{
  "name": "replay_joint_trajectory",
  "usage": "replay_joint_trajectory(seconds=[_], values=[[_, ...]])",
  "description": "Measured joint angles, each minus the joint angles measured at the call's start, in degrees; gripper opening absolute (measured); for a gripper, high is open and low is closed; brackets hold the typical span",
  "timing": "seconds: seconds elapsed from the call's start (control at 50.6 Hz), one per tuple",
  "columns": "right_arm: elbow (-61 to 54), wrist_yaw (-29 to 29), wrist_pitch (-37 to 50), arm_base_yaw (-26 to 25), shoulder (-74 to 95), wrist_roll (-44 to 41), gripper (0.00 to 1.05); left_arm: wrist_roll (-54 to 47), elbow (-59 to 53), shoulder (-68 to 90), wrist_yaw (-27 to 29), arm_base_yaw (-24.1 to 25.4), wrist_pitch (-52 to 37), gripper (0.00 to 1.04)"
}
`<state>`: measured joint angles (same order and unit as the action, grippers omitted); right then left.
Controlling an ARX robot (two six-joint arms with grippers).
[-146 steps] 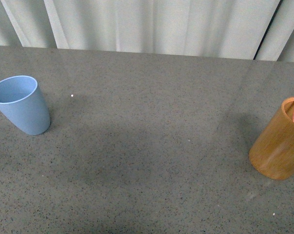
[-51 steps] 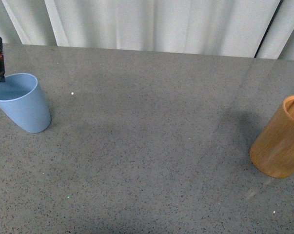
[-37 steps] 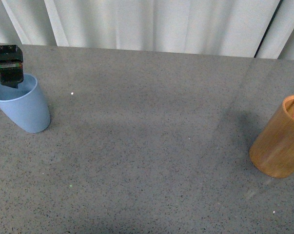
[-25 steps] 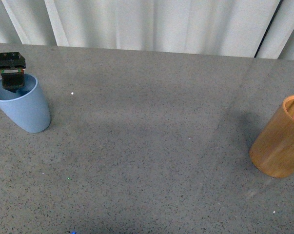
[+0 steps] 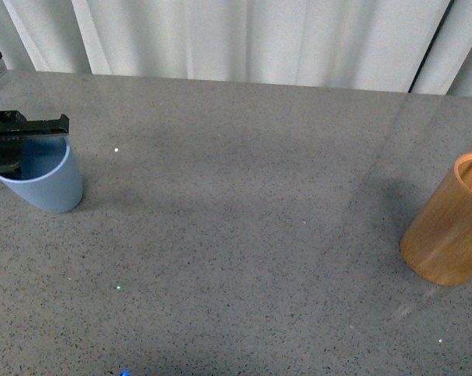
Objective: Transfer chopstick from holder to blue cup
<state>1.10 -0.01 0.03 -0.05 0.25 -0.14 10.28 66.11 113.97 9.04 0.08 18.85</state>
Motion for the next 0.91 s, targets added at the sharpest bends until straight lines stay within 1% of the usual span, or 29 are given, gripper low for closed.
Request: replay_joint_trajectory(seconds=[0.039,0.237,0.395,0.573,0.75,0.908], values=[[0.0,0.0,0.0,0.0,0.0,0.0,0.95,-0.11,0.24,-0.22,-0.48,-0.37,0.44,0.03],[0.0,0.0,0.0,0.0,0.0,0.0,0.95,-0.83,1.07,-3.19,-2.78,-3.15,2.25,0.03],[0.0,0.0,0.0,0.0,0.0,0.0,0.95,-0.96,1.81,-8.98,-4.63,-9.49,3.48,0.03],[0.0,0.0,0.0,0.0,0.0,0.0,0.95,0.37,1.73,-10.43,-5.68,-15.72,3.65,0.03],[0.0,0.0,0.0,0.0,0.0,0.0,0.95,2.27,0.92,-9.18,-4.81,-21.0,3.13,0.03],[0.0,0.0,0.0,0.0,0.0,0.0,0.95,3.85,0.0,-4.83,-3.37,-25.46,2.54,0.03]])
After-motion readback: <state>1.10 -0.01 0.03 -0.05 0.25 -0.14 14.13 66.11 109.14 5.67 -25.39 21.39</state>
